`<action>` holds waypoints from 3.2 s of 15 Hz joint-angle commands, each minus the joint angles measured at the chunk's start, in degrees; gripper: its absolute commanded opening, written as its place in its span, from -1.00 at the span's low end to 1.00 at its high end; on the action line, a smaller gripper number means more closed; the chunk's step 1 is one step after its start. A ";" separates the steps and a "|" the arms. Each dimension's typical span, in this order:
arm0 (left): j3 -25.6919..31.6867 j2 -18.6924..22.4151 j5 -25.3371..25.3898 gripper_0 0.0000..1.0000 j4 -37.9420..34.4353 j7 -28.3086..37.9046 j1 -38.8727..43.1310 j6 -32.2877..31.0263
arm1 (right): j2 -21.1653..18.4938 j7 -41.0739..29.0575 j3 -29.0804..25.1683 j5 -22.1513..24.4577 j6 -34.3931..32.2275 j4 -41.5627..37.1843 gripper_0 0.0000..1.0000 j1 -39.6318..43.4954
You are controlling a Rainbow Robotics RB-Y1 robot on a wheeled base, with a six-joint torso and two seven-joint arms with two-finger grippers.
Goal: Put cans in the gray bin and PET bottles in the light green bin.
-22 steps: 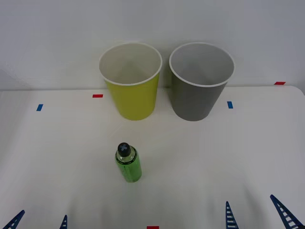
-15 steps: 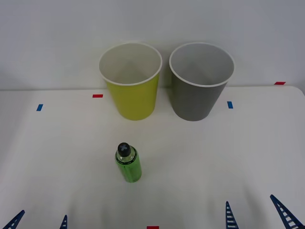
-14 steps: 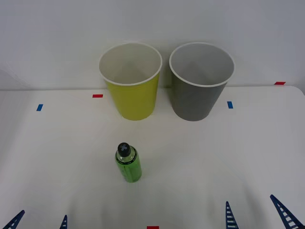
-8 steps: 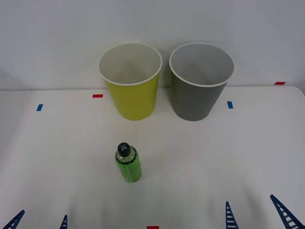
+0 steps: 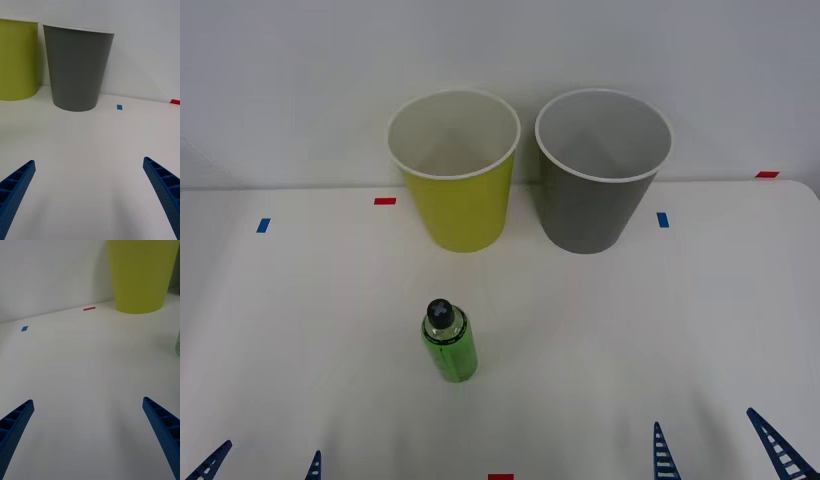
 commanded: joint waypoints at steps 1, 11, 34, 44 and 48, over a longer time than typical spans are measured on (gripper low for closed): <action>0.00 0.00 0.00 1.00 0.00 0.00 0.00 0.00 | 0.00 0.00 0.00 0.00 0.00 0.00 1.00 0.00; 0.00 0.00 0.00 1.00 0.00 0.00 0.00 0.00 | 0.00 0.00 0.00 0.00 0.00 0.00 1.00 0.00; -9.76 24.08 0.70 1.00 5.45 -0.62 -18.46 -7.30 | 0.00 0.00 0.00 0.00 0.00 0.00 1.00 0.00; -23.47 24.79 5.71 1.00 10.02 -1.41 -36.83 -4.57 | 0.00 0.00 0.00 0.00 0.00 0.00 1.00 0.00; -23.56 21.09 5.27 1.00 10.02 -2.20 -39.38 -0.97 | 0.00 0.00 0.00 0.00 0.00 0.00 1.00 0.00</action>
